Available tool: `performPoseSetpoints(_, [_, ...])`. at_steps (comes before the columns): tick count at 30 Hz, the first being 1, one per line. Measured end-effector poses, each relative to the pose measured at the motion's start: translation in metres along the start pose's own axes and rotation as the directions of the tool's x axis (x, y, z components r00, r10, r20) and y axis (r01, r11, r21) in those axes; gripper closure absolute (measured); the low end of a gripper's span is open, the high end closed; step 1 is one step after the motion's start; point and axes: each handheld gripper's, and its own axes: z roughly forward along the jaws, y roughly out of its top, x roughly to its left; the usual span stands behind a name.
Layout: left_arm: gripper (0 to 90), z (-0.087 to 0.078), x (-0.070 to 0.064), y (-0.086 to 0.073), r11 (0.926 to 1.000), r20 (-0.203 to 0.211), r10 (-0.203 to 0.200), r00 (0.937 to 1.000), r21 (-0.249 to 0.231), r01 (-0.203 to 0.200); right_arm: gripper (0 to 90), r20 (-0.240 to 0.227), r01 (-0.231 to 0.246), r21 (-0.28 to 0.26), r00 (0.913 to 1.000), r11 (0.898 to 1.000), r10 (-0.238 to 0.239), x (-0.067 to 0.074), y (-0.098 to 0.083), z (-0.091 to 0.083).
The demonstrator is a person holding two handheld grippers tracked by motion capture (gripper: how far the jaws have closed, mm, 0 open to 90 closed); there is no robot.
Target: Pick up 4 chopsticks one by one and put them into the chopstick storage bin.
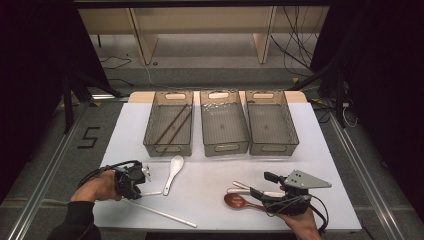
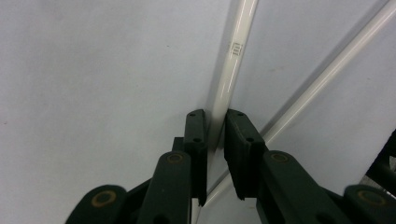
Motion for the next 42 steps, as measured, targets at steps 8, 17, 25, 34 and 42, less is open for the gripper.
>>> performPoseSetpoints(8, [83.0, 0.0, 0.003, -0.001, 1.0, 0.004, -0.006, 1.0, -0.006, 0.006, 26.3, -0.001, 0.0, 0.001, 1.0, 1.0, 0.0, 0.0, 0.0, 0.0])
performPoseSetpoints(17, [83.8, -0.001, 0.005, -0.002, 0.9991, -0.027, -0.018, 0.9995, -0.04, 0.017, 26.3, 0.0, 0.0, 0.0, 1.0, 1.0, 0.0, 0.0, 0.0, 0.0])
performPoseSetpoints(25, [84.1, -0.011, 0.008, -0.002, 0.9924, -0.101, -0.086, 0.9912, -0.096, 0.076, 26.3, -0.001, -0.002, 0.0, 1.0, 1.0, 0.002, 0.0, 0.0, 0.0])
performPoseSetpoints(34, [84.2, -0.029, 0.016, -0.006, 0.9634, -0.162, -0.224, 0.9611, -0.186, 0.193, 26.3, 0.001, -0.002, -0.001, 1.0, 1.0, 0.002, 0.0, 0.0, 0.0])
performPoseSetpoints(42, [84.2, -0.052, 0.025, -0.006, 0.9068, -0.199, -0.362, 0.9106, -0.302, 0.295, 26.3, 0.001, -0.004, 0.0, 1.0, 1.0, 0.004, 0.0, 0.0, 0.001])
